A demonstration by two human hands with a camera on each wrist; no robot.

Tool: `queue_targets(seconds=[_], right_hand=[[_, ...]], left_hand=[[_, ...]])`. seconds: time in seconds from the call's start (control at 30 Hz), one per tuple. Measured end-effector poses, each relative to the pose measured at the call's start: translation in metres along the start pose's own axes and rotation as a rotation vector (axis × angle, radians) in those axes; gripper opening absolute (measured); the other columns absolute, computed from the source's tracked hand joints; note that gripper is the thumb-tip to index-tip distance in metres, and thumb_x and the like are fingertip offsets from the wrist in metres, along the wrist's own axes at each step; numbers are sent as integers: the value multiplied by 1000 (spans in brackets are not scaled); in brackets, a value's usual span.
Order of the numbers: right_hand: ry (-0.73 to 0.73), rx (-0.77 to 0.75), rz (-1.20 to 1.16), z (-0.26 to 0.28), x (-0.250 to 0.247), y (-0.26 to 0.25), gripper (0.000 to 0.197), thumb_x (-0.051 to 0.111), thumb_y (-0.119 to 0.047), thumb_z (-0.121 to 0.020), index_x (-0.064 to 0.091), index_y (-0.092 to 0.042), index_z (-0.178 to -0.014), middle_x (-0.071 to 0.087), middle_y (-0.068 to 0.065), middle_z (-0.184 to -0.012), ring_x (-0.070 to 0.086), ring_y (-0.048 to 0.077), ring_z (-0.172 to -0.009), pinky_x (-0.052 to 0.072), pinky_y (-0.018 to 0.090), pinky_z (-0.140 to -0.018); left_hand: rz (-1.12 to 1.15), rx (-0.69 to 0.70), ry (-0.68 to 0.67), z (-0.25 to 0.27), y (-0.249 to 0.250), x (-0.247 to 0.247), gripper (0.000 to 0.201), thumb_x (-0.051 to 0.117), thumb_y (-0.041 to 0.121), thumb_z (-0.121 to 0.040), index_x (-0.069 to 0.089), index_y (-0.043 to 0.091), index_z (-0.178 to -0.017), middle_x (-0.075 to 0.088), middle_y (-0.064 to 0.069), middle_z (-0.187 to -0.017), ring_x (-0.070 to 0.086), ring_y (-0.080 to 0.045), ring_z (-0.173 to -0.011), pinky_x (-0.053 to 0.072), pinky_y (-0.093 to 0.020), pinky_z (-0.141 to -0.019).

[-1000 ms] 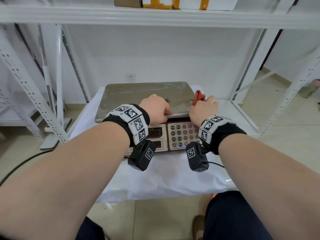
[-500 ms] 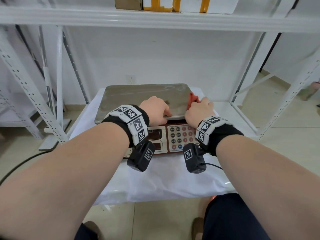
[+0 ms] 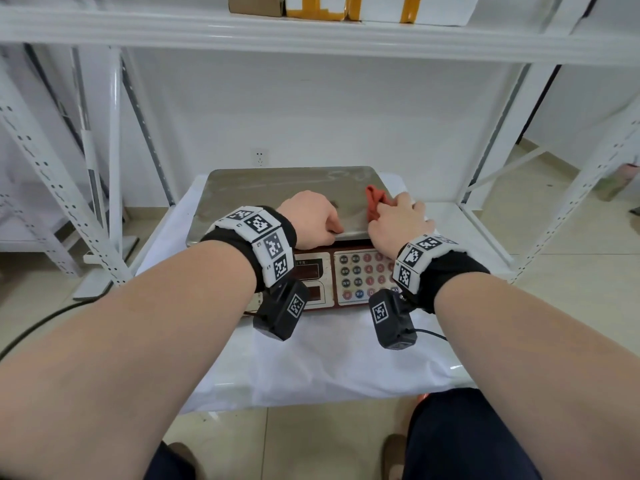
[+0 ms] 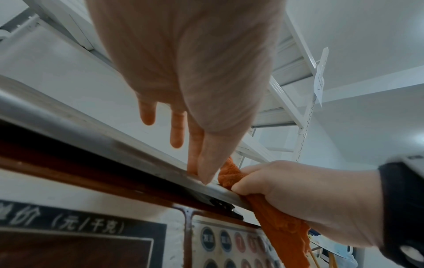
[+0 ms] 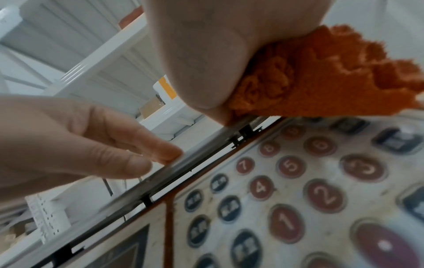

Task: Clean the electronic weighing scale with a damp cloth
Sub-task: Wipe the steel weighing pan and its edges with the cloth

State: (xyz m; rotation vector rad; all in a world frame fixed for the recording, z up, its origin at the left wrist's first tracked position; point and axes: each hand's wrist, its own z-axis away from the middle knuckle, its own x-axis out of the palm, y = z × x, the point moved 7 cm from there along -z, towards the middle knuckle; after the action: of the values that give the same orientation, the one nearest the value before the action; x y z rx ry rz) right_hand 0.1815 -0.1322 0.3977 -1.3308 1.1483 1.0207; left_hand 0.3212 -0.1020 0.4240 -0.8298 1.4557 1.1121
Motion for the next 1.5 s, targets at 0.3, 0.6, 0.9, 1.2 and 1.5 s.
queue_targets(seconds=[0.3,0.6,0.9,1.2,1.5], right_hand=[[-102,171,-21,-28,-2,24,41,29,-28,-94,50,-11,-125,40,14,-133,41,32,-119,34,41,-98],[-118,34,50,-40,2,10,39,35,-28,-94,53,-17,-127,40,16,-129,40,34,-119,32,43,-103],[-134,-28,26,-32,1,-10,40,38,-24,-92,50,-30,-130,36,9,-133,30,31,-127,32,47,-104],[-128,6,46,-47,6,-1,45,31,-24,-95,41,-16,-138,45,17,-134,43,35,-121,34,39,-101],[-142,-44,-94,-45,4,8,44,30,-15,-99,37,2,-139,48,24,-135,54,36,-113,40,33,-86]], left_hand=[[20,8,-19,2,3,-4,29,56,25,-92,65,23,-120,63,5,-124,54,-14,-118,36,-22,-98],[28,28,-25,3,3,-6,28,55,24,-93,65,23,-119,63,6,-124,54,-13,-118,35,-20,-96],[21,60,-13,1,1,-6,27,55,23,-93,66,24,-117,64,6,-122,53,-12,-117,33,-17,-92],[24,67,-24,-2,-4,-2,27,57,23,-92,67,25,-117,66,6,-119,55,-14,-115,36,-22,-98],[49,43,-6,-3,-6,-1,26,58,21,-91,68,25,-115,66,5,-119,57,-14,-114,37,-21,-97]])
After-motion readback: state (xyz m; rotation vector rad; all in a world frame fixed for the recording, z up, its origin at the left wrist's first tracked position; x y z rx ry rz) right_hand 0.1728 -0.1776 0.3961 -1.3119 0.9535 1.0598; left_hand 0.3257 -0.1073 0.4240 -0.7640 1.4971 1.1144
